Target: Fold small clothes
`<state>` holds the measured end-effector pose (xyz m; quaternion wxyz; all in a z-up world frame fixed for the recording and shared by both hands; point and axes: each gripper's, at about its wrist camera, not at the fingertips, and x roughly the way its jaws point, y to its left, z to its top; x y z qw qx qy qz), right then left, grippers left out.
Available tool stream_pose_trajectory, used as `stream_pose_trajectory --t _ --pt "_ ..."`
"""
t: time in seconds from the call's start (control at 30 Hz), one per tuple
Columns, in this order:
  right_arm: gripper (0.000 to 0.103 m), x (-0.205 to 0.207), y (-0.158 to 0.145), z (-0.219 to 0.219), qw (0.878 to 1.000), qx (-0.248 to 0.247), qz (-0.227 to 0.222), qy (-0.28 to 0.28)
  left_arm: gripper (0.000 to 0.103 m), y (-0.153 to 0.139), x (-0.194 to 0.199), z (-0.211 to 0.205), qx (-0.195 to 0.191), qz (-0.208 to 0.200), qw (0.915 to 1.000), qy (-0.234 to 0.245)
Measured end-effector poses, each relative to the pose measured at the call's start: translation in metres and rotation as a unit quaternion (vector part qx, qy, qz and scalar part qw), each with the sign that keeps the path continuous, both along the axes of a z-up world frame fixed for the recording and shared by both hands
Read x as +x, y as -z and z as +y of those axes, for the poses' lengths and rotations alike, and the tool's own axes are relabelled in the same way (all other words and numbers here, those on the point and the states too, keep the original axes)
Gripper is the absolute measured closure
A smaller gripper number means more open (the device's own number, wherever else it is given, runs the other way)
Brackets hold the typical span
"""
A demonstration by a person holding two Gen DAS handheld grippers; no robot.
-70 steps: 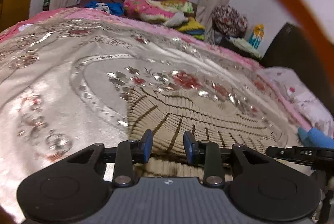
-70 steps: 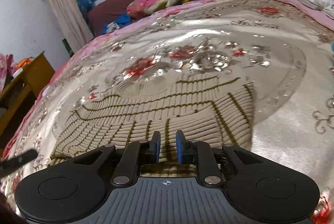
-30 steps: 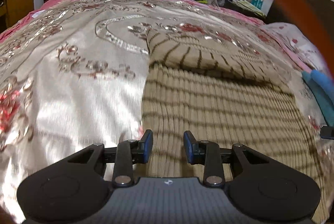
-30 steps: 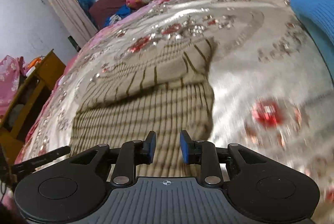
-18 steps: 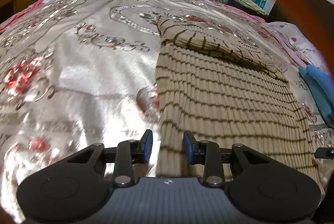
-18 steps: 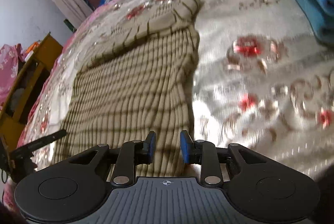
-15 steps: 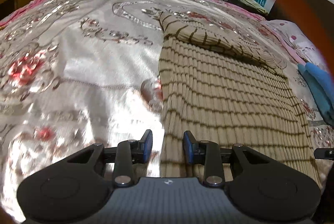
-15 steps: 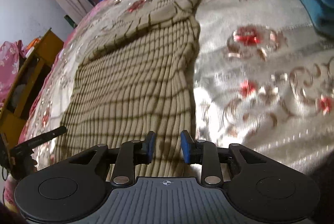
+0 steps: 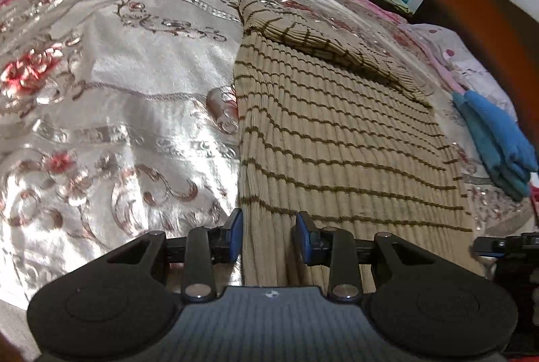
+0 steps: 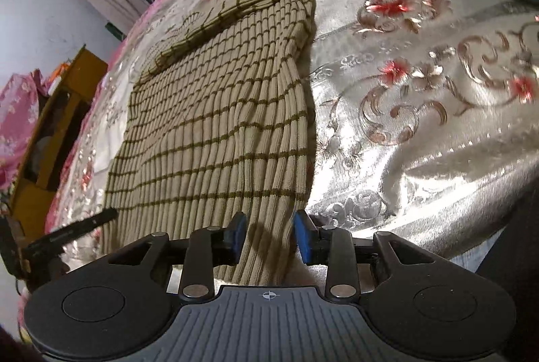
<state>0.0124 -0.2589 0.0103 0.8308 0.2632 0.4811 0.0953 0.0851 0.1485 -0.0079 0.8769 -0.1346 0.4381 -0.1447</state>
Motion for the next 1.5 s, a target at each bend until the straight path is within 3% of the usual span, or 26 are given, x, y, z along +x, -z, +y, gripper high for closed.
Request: stream_pose_trajectory --t 0.73,0.8,0.83,0.9,1.13,1.5 --pt "0.070 0.002 0.014 -0.003 0.997 0.081 -0.007 -0.001 0.067 0.003 -0.002 0.000 -0.019 0.005 0.9998 0.008" --pt "0.074 0.002 0.014 -0.002 0.997 0.081 -0.010 -0.001 0.084 0.004 -0.002 0.002 -0.022 0.005 0.9997 0.002" --pt "0.080 0.002 0.014 -0.002 0.996 0.084 -0.010 0.000 0.085 0.004 -0.002 0.003 -0.027 0.007 0.9996 0.002" --pt "0.088 0.001 0.015 -0.002 0.996 0.088 -0.008 0.005 0.087 0.004 -0.003 0.005 -0.034 0.006 0.9994 0.000" --pt "0.091 0.001 0.014 -0.013 0.990 0.134 -0.031 0.027 0.088 0.001 -0.003 0.006 -0.044 -0.001 0.9990 0.002" --pt "0.092 0.028 -0.003 -0.028 0.970 0.205 -0.113 0.059 0.090 -0.018 0.012 0.019 -0.128 -0.064 0.9893 -0.030"
